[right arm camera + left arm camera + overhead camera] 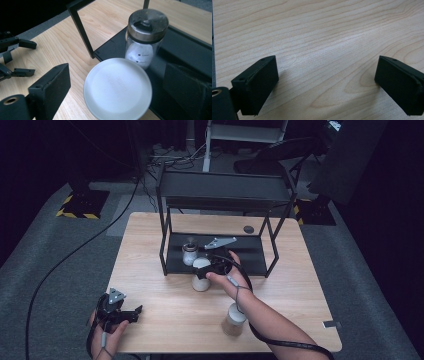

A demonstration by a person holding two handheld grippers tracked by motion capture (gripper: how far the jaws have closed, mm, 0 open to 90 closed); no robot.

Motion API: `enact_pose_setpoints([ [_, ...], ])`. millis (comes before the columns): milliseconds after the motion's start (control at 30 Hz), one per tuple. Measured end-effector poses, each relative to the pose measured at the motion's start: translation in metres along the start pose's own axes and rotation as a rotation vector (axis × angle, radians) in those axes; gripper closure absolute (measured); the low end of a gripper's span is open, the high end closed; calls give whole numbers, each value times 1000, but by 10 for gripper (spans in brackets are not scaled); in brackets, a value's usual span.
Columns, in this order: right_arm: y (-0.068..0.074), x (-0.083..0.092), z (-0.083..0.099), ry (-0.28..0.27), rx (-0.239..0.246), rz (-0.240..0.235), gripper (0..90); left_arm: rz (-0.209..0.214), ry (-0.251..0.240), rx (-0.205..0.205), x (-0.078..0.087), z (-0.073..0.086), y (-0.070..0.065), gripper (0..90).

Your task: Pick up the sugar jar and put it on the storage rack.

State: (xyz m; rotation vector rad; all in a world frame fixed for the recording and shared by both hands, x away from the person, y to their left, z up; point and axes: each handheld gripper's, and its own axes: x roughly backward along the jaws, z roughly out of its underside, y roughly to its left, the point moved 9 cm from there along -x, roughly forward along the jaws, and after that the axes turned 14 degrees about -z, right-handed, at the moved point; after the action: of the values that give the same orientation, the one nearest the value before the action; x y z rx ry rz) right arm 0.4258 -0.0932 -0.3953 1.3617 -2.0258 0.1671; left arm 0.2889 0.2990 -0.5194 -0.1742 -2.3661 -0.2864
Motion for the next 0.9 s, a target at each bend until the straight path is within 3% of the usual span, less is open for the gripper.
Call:
enact_pose_setpoints([
  [200,-1,-10,0,51,-1,16,132,0,0,0,0,0,0,45],
  [400,-2,-16,0,108,2,34,255,0,0,0,0,0,0,45],
  [500,-3,-16,1,107,11,20,320,0,0,0,0,0,0,45],
  [900,0,-14,-1,121,46,23,331,0,0,0,0,0,0,45],
])
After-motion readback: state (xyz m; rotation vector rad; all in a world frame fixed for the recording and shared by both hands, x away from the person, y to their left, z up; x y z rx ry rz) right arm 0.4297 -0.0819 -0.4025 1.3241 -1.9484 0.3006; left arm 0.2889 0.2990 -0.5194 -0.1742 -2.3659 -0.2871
